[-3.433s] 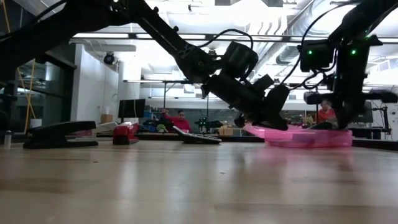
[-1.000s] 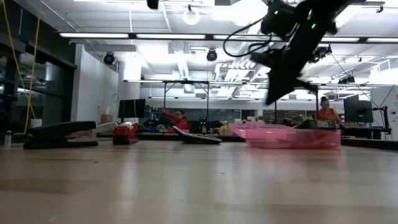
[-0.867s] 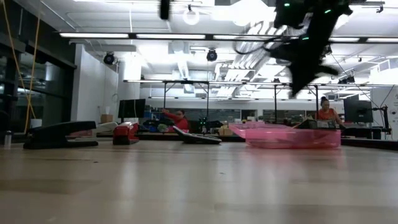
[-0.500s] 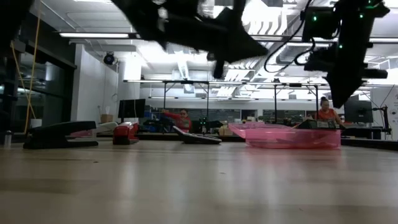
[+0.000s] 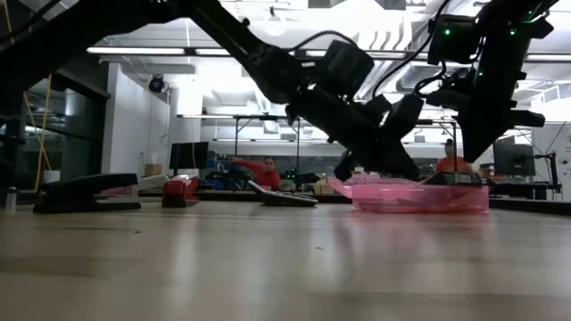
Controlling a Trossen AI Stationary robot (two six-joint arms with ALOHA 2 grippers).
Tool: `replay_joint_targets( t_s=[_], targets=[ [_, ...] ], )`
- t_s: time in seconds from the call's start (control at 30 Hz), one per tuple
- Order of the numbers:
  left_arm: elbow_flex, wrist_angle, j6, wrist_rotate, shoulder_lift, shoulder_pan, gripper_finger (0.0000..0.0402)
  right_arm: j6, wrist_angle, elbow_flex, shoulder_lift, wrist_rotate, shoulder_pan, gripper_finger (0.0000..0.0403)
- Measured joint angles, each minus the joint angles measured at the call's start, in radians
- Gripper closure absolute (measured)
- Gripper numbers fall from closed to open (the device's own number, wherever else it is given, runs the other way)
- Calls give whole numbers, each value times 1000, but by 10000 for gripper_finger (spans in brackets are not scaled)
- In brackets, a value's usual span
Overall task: Pack school essentials
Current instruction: Adjust the pink supply box
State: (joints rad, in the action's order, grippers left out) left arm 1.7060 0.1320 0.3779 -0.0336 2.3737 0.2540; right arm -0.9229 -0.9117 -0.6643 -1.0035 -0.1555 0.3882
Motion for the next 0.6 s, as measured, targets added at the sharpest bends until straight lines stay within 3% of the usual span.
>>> replay_joint_targets(
  t_s=[0.6],
  targets=[
    [-7, -99, -101, 64, 7, 14, 401, 15, 93, 0, -161, 8, 0, 403]
  ],
)
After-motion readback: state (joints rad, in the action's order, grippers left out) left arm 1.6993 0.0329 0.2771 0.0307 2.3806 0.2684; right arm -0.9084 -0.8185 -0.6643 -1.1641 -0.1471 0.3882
